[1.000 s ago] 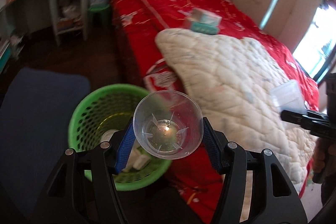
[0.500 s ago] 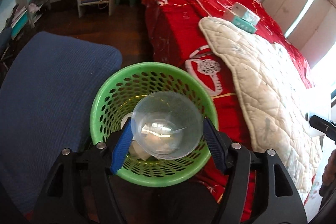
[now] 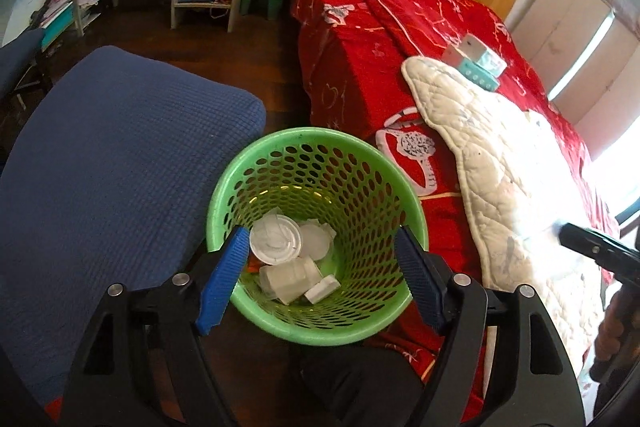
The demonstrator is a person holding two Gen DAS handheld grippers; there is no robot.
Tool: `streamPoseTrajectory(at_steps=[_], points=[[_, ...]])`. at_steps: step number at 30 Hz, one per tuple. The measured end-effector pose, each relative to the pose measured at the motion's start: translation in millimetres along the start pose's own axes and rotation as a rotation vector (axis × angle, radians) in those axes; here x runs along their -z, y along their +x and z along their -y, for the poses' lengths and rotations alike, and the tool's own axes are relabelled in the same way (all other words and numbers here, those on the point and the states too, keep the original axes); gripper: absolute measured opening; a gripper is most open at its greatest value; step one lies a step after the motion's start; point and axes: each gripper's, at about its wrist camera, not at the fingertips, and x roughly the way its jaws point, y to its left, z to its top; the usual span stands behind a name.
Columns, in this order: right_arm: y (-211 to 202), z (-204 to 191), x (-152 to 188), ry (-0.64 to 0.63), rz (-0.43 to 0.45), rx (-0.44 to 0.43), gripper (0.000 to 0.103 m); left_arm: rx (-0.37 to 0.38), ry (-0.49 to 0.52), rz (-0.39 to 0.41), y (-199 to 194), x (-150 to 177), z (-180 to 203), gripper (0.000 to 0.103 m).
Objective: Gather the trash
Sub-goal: 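Carry both clear cups over the green wastebasket and open both tools to drop them, then move both empty tools away from the wastebasket toward the bed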
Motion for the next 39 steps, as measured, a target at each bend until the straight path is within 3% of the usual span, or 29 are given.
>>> streamPoseTrajectory(at_steps=[10,22,33,39], points=[[39,-19,-3,0.005,-0.040,-0.044,0.026,-0.009,-0.040,0.035,-18,3,-20,0.074],[27,-4,10,0.025,-0.036,-0.006,0.028,0.004,-0.037,0.030,-13,3,-13,0.074],[-19,8,37,0.043,0.049,0.109,0.049,0.049,0.087,0.028,-19,13,44,0.074],[-53,28,54,0.095,0.101,0.237,0.063,0.074,0.176,0.043,-26,19,86,0.077]])
